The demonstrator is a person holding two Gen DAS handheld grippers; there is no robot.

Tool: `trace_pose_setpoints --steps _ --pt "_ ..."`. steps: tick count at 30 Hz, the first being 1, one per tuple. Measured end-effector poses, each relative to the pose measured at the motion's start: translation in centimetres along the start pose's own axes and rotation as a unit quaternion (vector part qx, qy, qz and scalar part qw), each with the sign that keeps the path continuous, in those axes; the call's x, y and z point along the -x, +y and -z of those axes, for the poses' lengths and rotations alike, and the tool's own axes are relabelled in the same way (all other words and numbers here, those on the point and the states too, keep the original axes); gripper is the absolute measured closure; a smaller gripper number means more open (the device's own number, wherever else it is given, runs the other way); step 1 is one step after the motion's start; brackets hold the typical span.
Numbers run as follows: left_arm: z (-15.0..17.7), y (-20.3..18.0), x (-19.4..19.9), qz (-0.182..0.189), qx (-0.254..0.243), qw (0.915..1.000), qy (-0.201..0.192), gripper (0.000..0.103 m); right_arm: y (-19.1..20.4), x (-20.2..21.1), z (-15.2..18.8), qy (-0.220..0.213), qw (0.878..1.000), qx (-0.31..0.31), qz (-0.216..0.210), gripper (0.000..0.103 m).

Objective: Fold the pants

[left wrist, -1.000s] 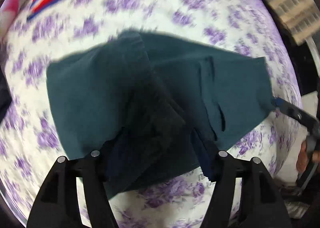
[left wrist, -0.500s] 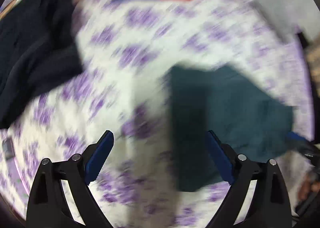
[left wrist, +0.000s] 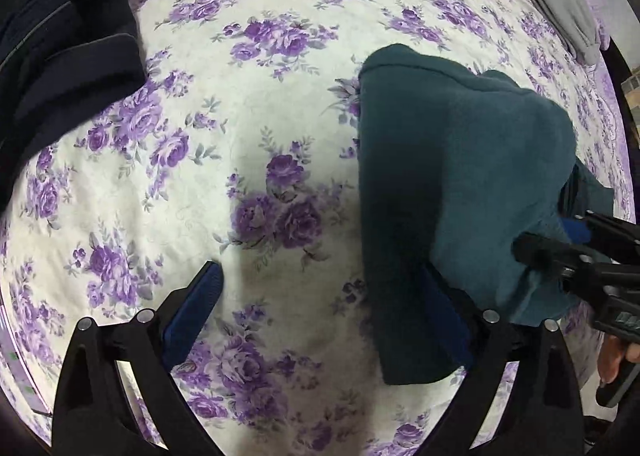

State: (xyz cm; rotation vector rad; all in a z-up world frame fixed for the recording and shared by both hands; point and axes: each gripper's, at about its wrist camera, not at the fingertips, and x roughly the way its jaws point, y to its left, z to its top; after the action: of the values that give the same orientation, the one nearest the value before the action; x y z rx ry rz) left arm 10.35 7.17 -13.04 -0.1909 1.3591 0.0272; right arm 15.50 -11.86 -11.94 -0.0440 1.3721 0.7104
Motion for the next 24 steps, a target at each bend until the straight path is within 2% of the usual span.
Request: trace_pose_setpoints --steps 4,6,9,10,13,15,18,20,22,23,24 --pt "0.7 -0.1 -0.2 0.003 0.002 0.9999 -0.014 0.005 1.0 -0.3 0.0 0.003 1.000 0.015 0.015 0.076" --pt "1.0 -0.1 -0.1 0.001 0.003 0.9998 -0.018 0.005 1.1 0.0 0.1 0.005 1.000 0.017 0.005 0.078" --pt "0.7 -0.2 0.5 -0.001 0.018 0.9998 -0.005 0.006 1.3 1.9 0.1 -0.018 0.999 0.020 -0.044 0.080" --pt "0.5 0.0 1.5 0.009 0.035 0.9993 -0.011 0.006 1.3 3.0 0.2 -0.033 0.997 0.023 -0.067 0.080" --pt "-0.1 0.5 5.1 0.039 0.065 0.9946 -0.071 0.006 0.2 7.1 1.0 -0.086 0.988 0.011 -0.128 0.080" --pt "-0.6 0.2 5.9 0.037 0.061 0.9944 -0.078 0.006 -1.1 10.3 2.4 -0.118 0.983 0.006 -0.142 0.080" --pt "-1.0 -1.2 6.3 0.032 0.036 0.9957 -0.078 0.006 -4.3 14.9 5.6 -0.157 0.977 -0.021 -0.142 0.080" --pt "-0.9 -2.8 6.1 0.035 0.010 0.9966 -0.073 0.006 -7.3 17.5 8.0 -0.178 0.975 -0.050 -0.125 0.080" --pt "-0.7 -4.8 5.1 0.042 -0.011 0.9973 -0.059 0.006 -10.3 18.4 10.2 -0.176 0.978 -0.076 -0.085 0.079" --pt "-0.7 -5.8 4.5 0.042 -0.020 0.9977 -0.050 0.006 -12.3 17.7 11.3 -0.159 0.982 -0.094 -0.048 0.079" --pt "-0.8 -6.5 3.9 0.039 -0.028 0.9978 -0.044 0.006 -13.9 16.7 12.1 -0.144 0.983 -0.115 -0.029 0.079"
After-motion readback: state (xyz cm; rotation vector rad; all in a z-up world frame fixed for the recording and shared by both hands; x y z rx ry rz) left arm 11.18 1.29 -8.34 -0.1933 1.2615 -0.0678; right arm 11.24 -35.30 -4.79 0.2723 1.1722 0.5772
